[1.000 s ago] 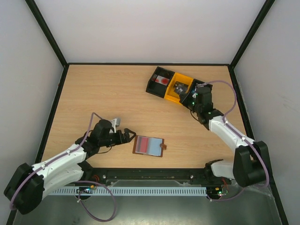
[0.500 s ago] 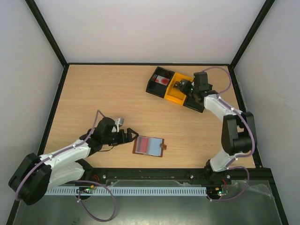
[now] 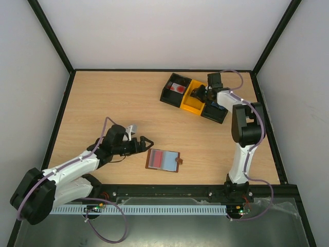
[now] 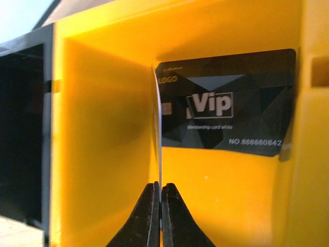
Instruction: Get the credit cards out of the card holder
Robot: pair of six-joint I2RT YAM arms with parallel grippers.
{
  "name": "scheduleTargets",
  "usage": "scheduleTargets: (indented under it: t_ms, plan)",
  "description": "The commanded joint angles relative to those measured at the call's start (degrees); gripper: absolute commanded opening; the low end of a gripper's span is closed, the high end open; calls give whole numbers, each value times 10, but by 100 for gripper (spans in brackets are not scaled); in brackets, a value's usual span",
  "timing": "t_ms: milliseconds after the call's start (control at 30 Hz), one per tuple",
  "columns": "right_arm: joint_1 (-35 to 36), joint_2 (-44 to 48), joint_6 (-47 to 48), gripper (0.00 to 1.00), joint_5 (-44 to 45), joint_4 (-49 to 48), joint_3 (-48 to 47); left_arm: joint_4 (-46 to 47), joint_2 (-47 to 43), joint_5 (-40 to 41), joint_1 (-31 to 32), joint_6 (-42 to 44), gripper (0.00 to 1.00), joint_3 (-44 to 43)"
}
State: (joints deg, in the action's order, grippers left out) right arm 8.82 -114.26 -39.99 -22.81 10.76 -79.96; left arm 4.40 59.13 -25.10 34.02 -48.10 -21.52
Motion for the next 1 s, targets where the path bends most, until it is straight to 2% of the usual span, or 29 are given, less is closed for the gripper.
scheduleTargets:
  t_ms: [0, 267, 400, 767, 967]
  plan:
    - [-8, -32, 8, 2, -10, 38, -42, 0, 31, -4, -7, 16, 100, -23]
    - [-14, -69, 10, 2, -14, 45, -83, 32, 69, -24, -11, 8, 100, -23]
    - [-19, -76, 14, 7, -3, 58, -103, 41, 78, -32, -12, 3, 100, -22]
    - [-26, -45, -4, 29, 37, 76, -105, 42, 86, -28, -12, 7, 100, -15]
    - [-26, -11, -14, 31, 52, 91, -105, 65, 87, -35, -12, 1, 100, 1]
